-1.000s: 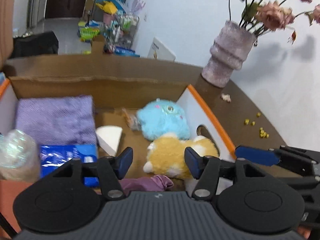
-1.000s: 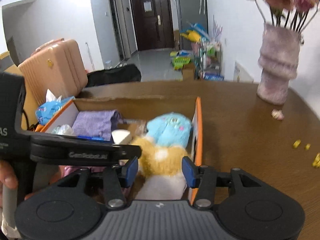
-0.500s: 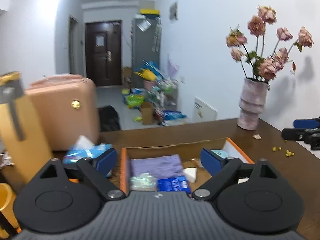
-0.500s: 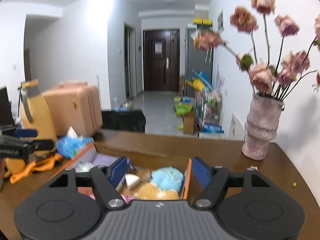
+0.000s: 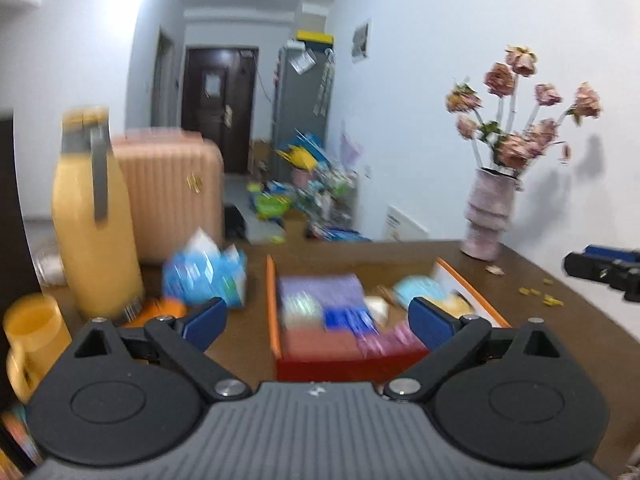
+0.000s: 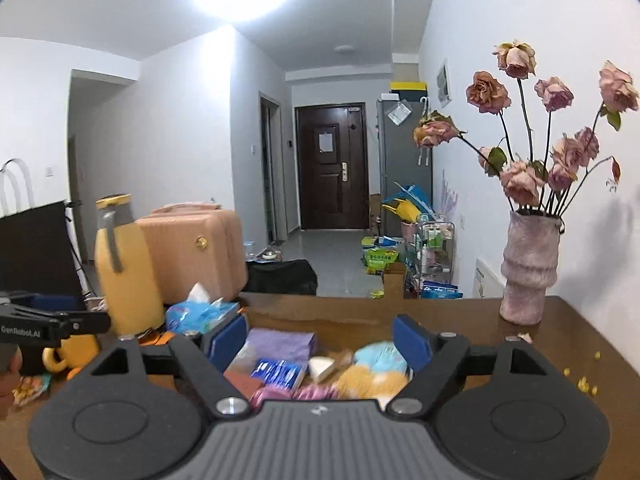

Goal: Organize soft objects
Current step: 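Withdraw both tools and move them to the lavender towel roll, then close both tools on the lavender towel roll and lift it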

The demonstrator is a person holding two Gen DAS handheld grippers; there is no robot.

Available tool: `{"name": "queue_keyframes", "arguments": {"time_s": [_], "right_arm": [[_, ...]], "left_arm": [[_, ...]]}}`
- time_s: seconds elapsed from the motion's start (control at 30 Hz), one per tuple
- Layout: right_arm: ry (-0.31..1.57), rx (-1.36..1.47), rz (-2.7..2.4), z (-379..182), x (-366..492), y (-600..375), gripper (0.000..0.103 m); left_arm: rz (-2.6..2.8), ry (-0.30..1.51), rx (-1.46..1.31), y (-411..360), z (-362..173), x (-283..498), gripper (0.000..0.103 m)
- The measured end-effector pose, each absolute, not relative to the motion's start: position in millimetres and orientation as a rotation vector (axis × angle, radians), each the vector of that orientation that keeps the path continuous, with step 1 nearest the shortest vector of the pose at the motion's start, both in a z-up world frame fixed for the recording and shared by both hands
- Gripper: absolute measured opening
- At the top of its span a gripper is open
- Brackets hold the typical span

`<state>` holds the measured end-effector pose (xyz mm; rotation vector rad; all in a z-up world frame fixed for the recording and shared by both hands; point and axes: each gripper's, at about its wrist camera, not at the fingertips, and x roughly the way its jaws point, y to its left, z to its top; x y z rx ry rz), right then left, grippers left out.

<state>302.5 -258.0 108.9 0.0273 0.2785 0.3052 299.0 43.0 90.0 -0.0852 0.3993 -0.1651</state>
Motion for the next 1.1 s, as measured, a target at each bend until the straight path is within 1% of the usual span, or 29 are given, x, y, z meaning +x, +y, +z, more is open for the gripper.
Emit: {"name": "queue_keyframes", "arguments": {"time_s": [0.2,0.3,0.4,0.5,0.7,0.77,0.8,0.87,0.93,0.97,1.0,1.03,1.07,1.1], "right_arm": [[0.360,0.084,0.341,37.6,227.0,-259.2,0.080],[0.445,0.115,0.341,10.6,209.7,-261.1,0.080],[0.480,0.114,0.341,1.9,214.5,-260.0,0.080],[0.469,0.112,0.331,2.3,222.8,-255.3,0.080],[0.502,0.142,0.338,-6.7,270.3,-247.4,0.079],[0.532,0.159,0.335,-13.7,292.2,-243.6,0.077],[0.546,0.170,0.335,-17.4,303.8,-241.7,0.074],[0.573,0.196,0.341,-24.7,325.7,-237.9,0.071],[0.598,0.228,0.351,-31.8,346.1,-232.9,0.064],[0.606,0.243,0.359,-35.2,355.4,-230.8,0.064],[0.611,0.257,0.360,-37.9,362.8,-228.7,0.064],[0.611,0.267,0.364,-40.9,370.3,-227.0,0.064],[0.614,0.272,0.369,-43.7,376.8,-226.0,0.064],[0.623,0.280,0.371,-46.2,383.0,-225.2,0.063]], "left_arm": [[-0.240,0.456,-0.180,45.2,30.1,223.0,0.099],[-0.266,0.486,-0.193,47.5,12.6,200.8,0.099],[-0.255,0.493,-0.198,47.6,11.6,205.7,0.099],[-0.244,0.498,-0.182,41.3,11.8,222.2,0.099],[-0.255,0.529,-0.175,22.7,-1.2,279.1,0.099],[-0.252,0.565,-0.196,18.2,-8.9,305.0,0.094],[-0.254,0.582,-0.213,16.5,-13.1,317.9,0.093],[-0.264,0.627,-0.253,13.6,-21.7,344.9,0.085],[-0.297,0.651,-0.298,11.6,-31.1,367.6,0.082],[-0.300,0.672,-0.316,10.6,-35.5,378.2,0.077],[-0.307,0.696,-0.337,10.3,-40.2,388.9,0.076],[-0.315,0.709,-0.358,10.5,-44.0,396.3,0.072],[-0.327,0.725,-0.384,11.4,-48.0,403.3,0.065],[-0.342,0.738,-0.399,11.8,-51.3,408.5,0.061]]}}
